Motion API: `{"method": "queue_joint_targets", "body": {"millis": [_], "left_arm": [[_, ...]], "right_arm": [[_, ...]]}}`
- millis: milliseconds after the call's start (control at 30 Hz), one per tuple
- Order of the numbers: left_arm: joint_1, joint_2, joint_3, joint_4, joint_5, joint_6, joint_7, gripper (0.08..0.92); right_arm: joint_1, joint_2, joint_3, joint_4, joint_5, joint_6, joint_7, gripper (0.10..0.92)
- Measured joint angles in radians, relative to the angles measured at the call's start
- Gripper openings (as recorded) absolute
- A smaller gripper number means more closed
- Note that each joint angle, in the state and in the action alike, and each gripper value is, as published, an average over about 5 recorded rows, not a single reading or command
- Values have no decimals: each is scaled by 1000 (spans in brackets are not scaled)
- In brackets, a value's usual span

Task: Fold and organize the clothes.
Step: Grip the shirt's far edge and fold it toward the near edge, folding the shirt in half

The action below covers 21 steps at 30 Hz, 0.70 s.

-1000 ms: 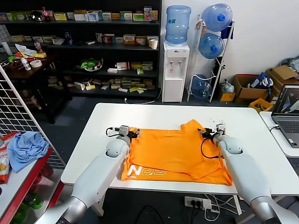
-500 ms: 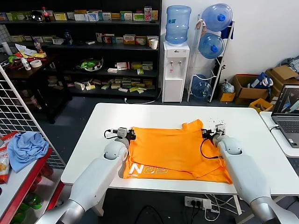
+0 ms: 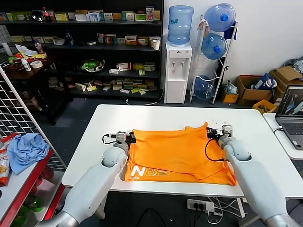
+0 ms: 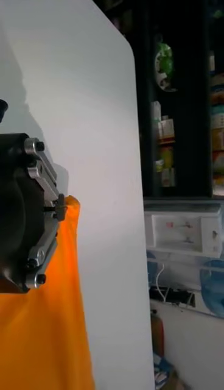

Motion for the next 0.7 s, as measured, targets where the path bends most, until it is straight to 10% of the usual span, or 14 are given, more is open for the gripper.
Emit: {"method": "queue_joint_targets", "body": {"millis": [700], "left_arm": [[336, 194, -80, -465, -51, 20, -50, 89]], "right_arm": [[-557, -97, 191, 538, -35, -64, 133, 124]]}}
